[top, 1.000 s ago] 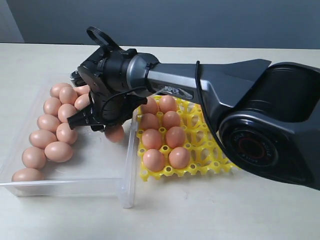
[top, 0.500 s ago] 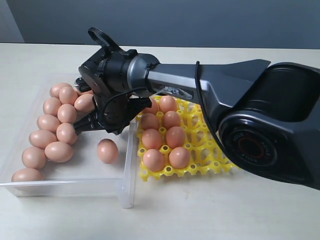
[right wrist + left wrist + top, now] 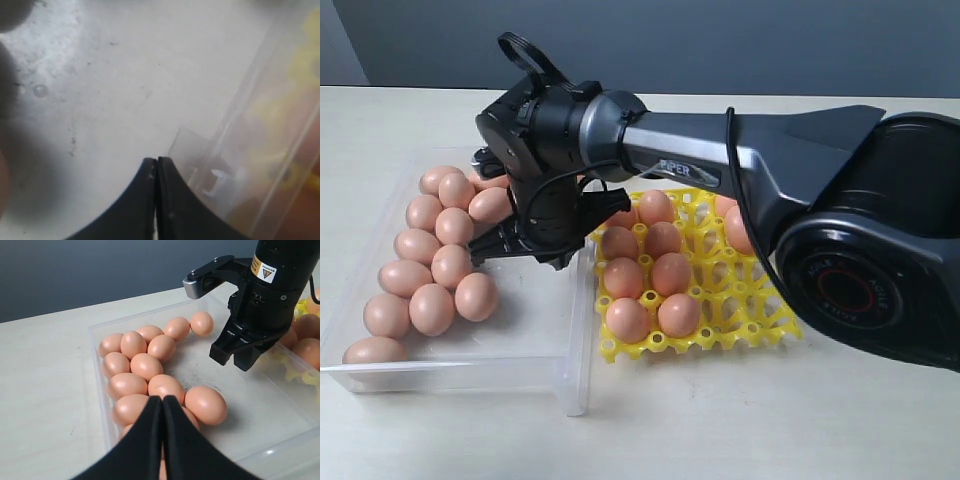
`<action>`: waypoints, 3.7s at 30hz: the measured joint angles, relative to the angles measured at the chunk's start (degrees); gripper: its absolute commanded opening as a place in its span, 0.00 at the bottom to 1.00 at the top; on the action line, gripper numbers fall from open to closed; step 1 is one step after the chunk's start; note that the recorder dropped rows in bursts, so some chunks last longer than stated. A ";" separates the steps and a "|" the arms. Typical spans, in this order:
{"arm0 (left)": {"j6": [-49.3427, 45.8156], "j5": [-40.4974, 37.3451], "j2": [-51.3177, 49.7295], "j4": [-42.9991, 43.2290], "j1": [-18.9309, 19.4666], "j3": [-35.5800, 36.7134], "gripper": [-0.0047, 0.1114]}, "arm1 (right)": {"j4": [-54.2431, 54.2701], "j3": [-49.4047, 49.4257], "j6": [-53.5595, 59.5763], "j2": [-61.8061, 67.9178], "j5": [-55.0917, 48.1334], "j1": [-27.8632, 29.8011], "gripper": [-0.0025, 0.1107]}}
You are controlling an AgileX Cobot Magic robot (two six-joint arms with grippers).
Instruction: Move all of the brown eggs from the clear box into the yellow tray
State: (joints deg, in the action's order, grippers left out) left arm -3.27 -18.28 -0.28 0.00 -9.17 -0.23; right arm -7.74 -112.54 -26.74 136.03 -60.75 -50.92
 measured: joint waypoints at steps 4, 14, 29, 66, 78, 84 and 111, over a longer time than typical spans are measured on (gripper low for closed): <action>0.00 0.00 0.00 0.00 0.00 0.00 0.04 | 3.69 0.00 0.52 -0.09 2.70 -0.33 0.02; 0.00 0.00 0.00 0.00 0.00 0.00 0.04 | 4.49 0.00 3.73 -1.81 8.20 -6.06 0.24; 0.00 0.00 0.00 0.00 0.00 0.00 0.04 | 2.09 0.00 4.04 -1.76 8.31 -8.22 0.48; 0.00 0.00 0.00 0.00 0.00 0.00 0.04 | -38.62 8.05 -14.67 -20.57 -2.77 -12.09 0.03; 0.00 0.00 0.00 0.00 0.00 0.00 0.04 | -69.76 65.24 -67.30 -41.68 4.36 -12.04 0.02; 0.00 0.00 0.00 0.00 0.00 0.00 0.04 | -86.04 79.02 -92.57 -41.82 22.27 4.19 0.02; 0.00 0.00 0.00 0.00 0.00 0.00 0.04 | -91.89 56.79 -78.09 -32.87 42.09 10.69 0.02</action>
State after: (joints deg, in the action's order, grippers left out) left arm -3.27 -18.28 -0.28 0.00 -9.17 -0.23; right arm -99.63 -55.75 -104.82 103.17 -18.66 -40.22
